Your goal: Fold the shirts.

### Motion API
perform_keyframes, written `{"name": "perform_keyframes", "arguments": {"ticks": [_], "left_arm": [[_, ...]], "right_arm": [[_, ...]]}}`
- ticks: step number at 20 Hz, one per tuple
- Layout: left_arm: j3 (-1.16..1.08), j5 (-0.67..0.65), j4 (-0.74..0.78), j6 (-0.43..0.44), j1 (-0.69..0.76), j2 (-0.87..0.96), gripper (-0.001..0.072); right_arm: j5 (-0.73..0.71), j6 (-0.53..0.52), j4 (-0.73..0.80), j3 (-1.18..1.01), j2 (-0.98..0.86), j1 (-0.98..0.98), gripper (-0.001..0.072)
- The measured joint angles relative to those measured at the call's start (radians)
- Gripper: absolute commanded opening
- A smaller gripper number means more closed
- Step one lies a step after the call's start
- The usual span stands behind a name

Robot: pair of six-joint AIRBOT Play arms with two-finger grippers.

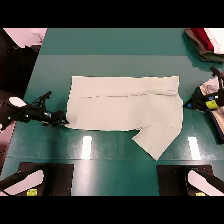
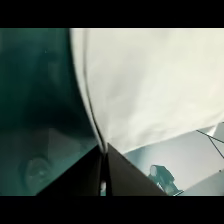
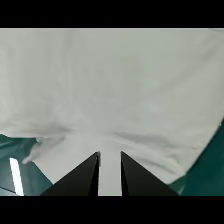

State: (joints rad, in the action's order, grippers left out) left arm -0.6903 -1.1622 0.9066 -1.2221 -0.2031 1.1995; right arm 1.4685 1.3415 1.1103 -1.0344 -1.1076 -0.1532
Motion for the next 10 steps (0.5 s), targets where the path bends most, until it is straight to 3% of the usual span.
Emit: {"name": "perform_keyframes", "arguments": {"ticks": [1, 3, 5, 7, 10], "left_arm": [[-0.018, -0.012, -0.001, 0.000, 0.000, 0.000, 0.0025], [-0.052, -0.032, -0.007, 0.000, 0.002, 0.000, 0.0025], [-0.077, -0.044, -0.007, 0.000, 0.002, 0.000, 0.0026], [-0.091, -0.050, -0.010, 0.000, 0.002, 0.000, 0.0026], [-0.099, -0.054, -0.015, 0.000, 0.002, 0.000, 0.0026]], "right_arm": [[0.013, 0.000, 0.039, 0.023, 0.006, 0.000, 0.0235], [0.024, 0.002, 0.107, 0.101, 0.023, -0.003, 0.0571], [0.025, 0.007, 0.132, 0.207, 0.041, -0.019, 0.0567], [0.019, 0.009, 0.119, 0.316, 0.051, -0.047, 0.0500], [-0.035, 0.010, 0.061, 0.439, 0.058, -0.082, 0.0469]]}}
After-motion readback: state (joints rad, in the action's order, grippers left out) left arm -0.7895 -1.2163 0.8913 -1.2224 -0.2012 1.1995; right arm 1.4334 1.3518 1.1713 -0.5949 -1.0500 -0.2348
